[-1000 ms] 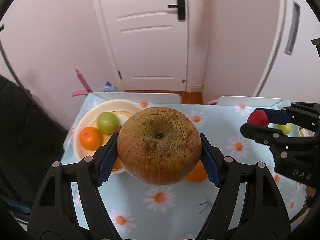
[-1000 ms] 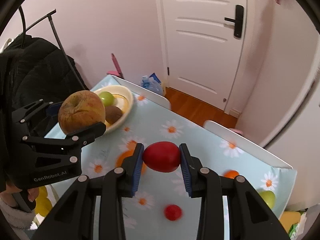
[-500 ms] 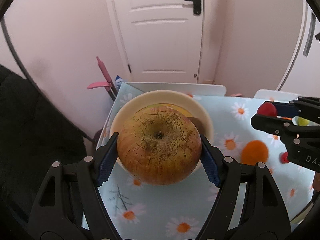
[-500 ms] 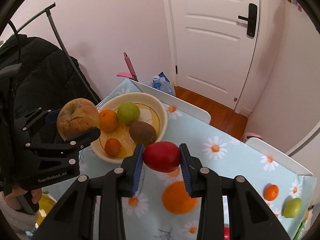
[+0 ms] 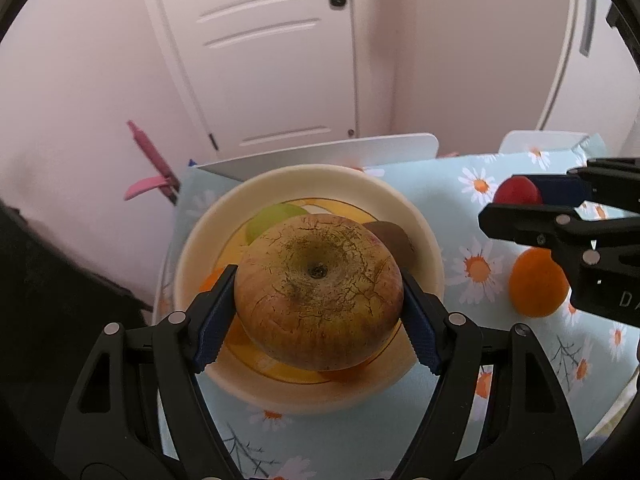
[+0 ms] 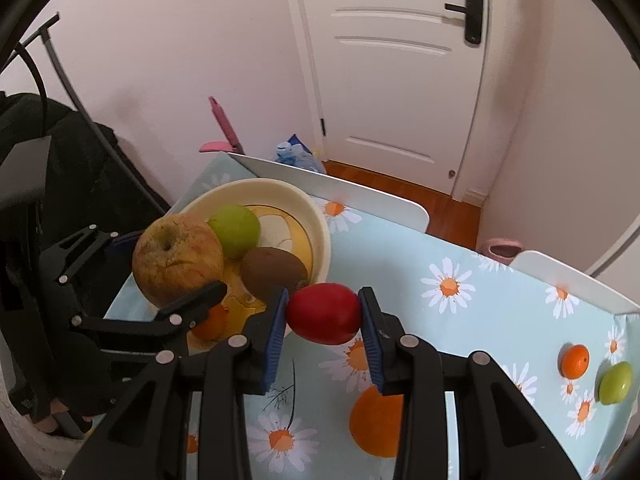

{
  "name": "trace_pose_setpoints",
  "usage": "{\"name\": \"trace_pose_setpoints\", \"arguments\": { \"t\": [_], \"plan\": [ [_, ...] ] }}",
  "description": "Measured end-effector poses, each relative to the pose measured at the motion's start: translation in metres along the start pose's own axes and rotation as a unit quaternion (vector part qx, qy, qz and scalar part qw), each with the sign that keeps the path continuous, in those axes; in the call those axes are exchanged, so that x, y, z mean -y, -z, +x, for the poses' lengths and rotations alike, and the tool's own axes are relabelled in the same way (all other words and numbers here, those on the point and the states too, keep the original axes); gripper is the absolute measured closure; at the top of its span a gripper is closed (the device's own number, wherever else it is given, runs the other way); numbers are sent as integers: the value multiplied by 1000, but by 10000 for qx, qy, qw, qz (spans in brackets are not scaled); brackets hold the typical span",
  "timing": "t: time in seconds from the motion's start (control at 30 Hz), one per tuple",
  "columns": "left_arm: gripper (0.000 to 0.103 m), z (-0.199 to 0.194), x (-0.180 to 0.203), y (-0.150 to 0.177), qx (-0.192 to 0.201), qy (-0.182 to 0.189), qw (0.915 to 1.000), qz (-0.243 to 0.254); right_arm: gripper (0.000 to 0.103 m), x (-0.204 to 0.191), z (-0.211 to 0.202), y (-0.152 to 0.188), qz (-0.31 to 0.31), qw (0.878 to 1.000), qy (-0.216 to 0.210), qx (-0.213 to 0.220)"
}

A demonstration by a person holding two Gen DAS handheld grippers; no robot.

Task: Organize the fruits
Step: 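Carry the large apple with the left tool into the cream bowl and release, then lower the red fruit with the right tool into the bowl and release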

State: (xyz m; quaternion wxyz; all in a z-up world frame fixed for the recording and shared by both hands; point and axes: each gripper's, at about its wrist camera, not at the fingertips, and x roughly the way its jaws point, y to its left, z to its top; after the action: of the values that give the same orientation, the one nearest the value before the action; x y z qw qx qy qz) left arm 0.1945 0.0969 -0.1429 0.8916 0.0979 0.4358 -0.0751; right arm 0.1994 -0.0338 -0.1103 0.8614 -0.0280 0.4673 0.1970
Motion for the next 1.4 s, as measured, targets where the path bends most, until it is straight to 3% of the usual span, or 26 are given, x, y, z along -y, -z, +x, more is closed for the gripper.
{"name": "trace_pose_setpoints", "arguments": {
  "t": [0.33,0.37,0.43,0.57,1.1,1.4],
  "plan": [
    [22,8,0,0,11,47,9999,119,70,5,8,6,216,9996,151,-73],
    [19,5,0,0,67,9,9999,133,70,4,7,6,211,9996,154,-73],
    [0,-5,-1,0,221,-158,9994,198,70,3,6,5,180,9997,154,-66],
    [0,-23,-9,-1,404,-206,9989,97,70,0,2,2,110,9998,145,-48],
    [0,-62,-46,32,256,-555,9961,-641,70,-29,8,-7,-444,9986,-253,-102],
    [0,-65,-55,50,145,-557,9949,-830,70,-46,23,3,-907,9946,-498,-59]
  ]
}}
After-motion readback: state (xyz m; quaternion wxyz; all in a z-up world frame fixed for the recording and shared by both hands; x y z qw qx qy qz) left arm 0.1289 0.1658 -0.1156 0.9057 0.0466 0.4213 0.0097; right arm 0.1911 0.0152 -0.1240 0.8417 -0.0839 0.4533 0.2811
